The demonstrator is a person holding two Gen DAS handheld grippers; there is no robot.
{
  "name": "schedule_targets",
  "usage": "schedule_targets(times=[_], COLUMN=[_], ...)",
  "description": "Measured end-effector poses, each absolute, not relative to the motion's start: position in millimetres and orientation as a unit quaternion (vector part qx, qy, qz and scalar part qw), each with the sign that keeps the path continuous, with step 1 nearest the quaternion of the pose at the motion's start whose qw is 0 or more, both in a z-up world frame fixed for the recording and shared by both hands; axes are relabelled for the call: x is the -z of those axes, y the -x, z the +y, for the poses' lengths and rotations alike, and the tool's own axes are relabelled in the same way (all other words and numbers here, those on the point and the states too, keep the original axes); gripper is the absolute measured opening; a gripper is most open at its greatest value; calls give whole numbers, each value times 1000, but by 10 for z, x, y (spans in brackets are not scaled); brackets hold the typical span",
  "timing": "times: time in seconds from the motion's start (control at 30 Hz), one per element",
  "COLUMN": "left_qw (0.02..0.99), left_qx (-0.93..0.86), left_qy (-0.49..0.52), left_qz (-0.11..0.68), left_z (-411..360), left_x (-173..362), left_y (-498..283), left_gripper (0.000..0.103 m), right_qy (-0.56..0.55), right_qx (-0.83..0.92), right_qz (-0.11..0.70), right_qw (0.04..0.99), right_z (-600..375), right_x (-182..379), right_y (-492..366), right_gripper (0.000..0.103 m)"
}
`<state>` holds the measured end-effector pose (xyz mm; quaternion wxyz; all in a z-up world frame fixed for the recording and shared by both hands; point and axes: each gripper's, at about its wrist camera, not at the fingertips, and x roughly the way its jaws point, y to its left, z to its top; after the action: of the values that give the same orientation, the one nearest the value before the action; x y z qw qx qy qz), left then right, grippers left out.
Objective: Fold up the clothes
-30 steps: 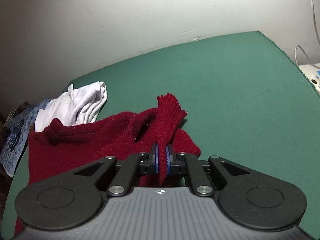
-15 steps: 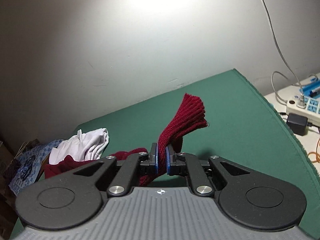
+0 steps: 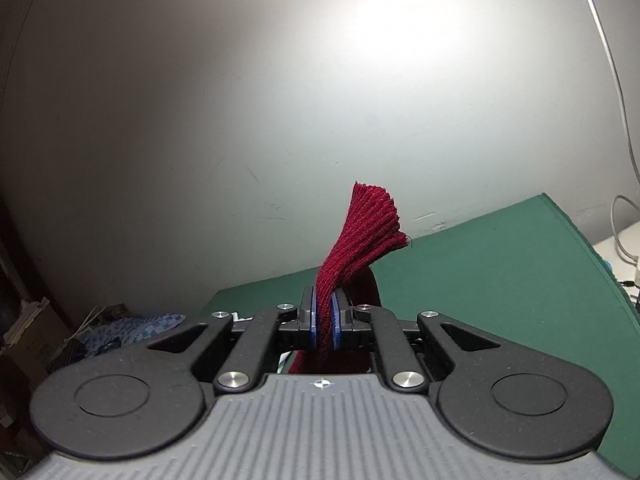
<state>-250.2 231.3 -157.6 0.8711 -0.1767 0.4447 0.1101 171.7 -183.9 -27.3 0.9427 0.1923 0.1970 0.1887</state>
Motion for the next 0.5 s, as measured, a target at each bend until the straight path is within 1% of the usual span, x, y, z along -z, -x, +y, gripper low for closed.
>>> schedule_targets(times=[0.03,0.07,0.1,0.13,0.2,0.23,0.3,0.33,0.37,0.43,0.5], left_qw=[870,869,869,869,868,867,867,868,870,871,868], left_qx=[-103,-93,-87,-81,-73,-71,-63,-61,-63,-65,-65], left_qy=[192,208,219,229,236,239,251,258,263,274,285], left_qz=[442,439,435,431,431,433,426,420,412,401,401], left_z=[2351,2388,2399,2410,2428,2441,2501,2540,2589,2681,2768], left_x=[1583,1581,1571,1561,1557,1556,1535,1522,1507,1493,1543], left_y=[2524,2535,2544,2552,2549,2552,2627,2668,2703,2746,2693], left_gripper=[44,22,14,12,13,16,30,42,44,43,36], right_qy=[-188,-184,-182,-181,-182,-181,-178,-176,-172,-162,-159], right_qx=[-192,-195,-195,-194,-196,-195,-195,-196,-196,-196,-192], right_qz=[199,201,203,206,207,207,205,203,200,196,197], right_qw=[942,942,942,942,941,942,942,943,944,947,948], right_z=[-1799,-1759,-1733,-1707,-1680,-1669,-1658,-1656,-1653,-1647,-1637], right_x=[259,246,243,241,242,238,222,211,201,182,181], right_y=[-1727,-1736,-1741,-1745,-1746,-1743,-1732,-1723,-1715,-1700,-1708], right_gripper=[8,8,9,9,9,9,9,9,9,9,9])
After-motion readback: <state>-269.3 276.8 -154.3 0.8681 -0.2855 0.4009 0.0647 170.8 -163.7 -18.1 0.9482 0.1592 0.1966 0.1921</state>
